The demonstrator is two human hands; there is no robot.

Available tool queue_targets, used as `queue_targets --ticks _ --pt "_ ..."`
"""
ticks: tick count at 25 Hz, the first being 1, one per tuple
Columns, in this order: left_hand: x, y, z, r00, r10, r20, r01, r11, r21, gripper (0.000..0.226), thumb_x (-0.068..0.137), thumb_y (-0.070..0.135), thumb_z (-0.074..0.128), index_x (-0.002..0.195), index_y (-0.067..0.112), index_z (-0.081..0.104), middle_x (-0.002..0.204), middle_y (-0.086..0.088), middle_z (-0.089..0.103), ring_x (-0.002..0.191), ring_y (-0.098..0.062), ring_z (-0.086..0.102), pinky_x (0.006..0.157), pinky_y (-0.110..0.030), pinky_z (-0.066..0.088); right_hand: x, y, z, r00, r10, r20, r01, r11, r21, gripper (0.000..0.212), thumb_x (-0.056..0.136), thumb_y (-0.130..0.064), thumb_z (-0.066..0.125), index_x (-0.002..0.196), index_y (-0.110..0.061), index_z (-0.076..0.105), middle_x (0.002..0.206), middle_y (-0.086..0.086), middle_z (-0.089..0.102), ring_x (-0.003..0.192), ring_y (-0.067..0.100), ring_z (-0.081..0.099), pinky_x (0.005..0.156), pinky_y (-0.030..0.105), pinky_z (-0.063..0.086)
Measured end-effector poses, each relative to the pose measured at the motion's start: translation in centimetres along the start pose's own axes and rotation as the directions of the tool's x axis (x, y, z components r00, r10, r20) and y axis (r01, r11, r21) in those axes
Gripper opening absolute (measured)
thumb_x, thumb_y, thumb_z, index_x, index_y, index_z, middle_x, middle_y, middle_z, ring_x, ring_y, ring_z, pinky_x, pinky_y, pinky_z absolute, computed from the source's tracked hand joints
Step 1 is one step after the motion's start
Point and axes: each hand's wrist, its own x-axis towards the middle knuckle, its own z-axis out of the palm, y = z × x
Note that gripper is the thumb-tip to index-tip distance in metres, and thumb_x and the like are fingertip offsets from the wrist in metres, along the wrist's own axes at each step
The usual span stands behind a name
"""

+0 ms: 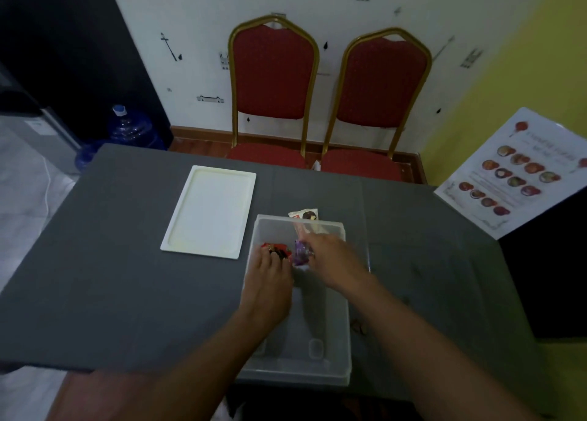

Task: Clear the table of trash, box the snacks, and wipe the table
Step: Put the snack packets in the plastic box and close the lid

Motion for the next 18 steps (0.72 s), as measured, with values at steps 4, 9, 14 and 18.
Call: queue_targets --ticks 4,9,14,18 --pt "0.9 -2.3 -2.4 0.971 -0.002 -0.24 0.01 0.999 0.033 0.061 0.069 0.033 0.08 0.121 0.008 0.059 0.132 -0.02 0.057 0.132 -0.041 0.045 0.117 -0.054 0.026 1.8 -0.5 1.6 1.0 0.024 -0.001 -0.023 0.965 -0.26 0.03 0.098 -0.019 0.058 0.127 -0.011 0.061 0.105 0.011 0.069 0.099 0.026 0.066 0.087 0.04 0.056" --pt "2.0 -3.8 -0.4 0.966 -0.177 -0.187 0.073 0.885 -0.461 0.081 0.085 0.008 0.066 0.15 0.011 0.019 0.163 -0.016 0.009 0.15 -0.033 0.011 0.114 -0.045 0.029 1.8 -0.5 2.9 0.999 0.038 0.008 -0.036 0.98 -0.197 0.025 0.102 -0.013 0.046 0.117 -0.005 0.064 0.116 0.017 0.066 0.105 0.032 0.064 0.086 0.04 0.05" --pt "2.4 -4.0 0.5 0.965 -0.202 -0.168 0.068 0.809 -0.584 0.084 0.087 0.003 0.064 0.151 0.02 0.013 0.164 -0.008 0.002 0.15 -0.029 0.016 0.113 -0.042 0.029 1.7 -0.8 3.5 0.999 0.041 -0.03 -0.048 0.957 -0.286 0.021 0.101 -0.021 0.054 0.112 -0.009 0.067 0.114 0.013 0.068 0.105 0.028 0.066 0.089 0.038 0.055" --pt "2.4 -3.9 0.4 0.964 -0.214 -0.159 0.073 0.785 -0.615 0.081 0.09 0.018 0.066 0.152 0.022 0.014 0.164 -0.008 0.003 0.149 -0.028 0.018 0.112 -0.038 0.023 1.5 -1.3 5.0 0.998 -0.042 -0.051 0.008 0.843 -0.537 0.021 0.096 -0.024 0.062 0.114 -0.014 0.069 0.124 0.016 0.064 0.104 0.033 0.063 0.082 0.043 0.055"
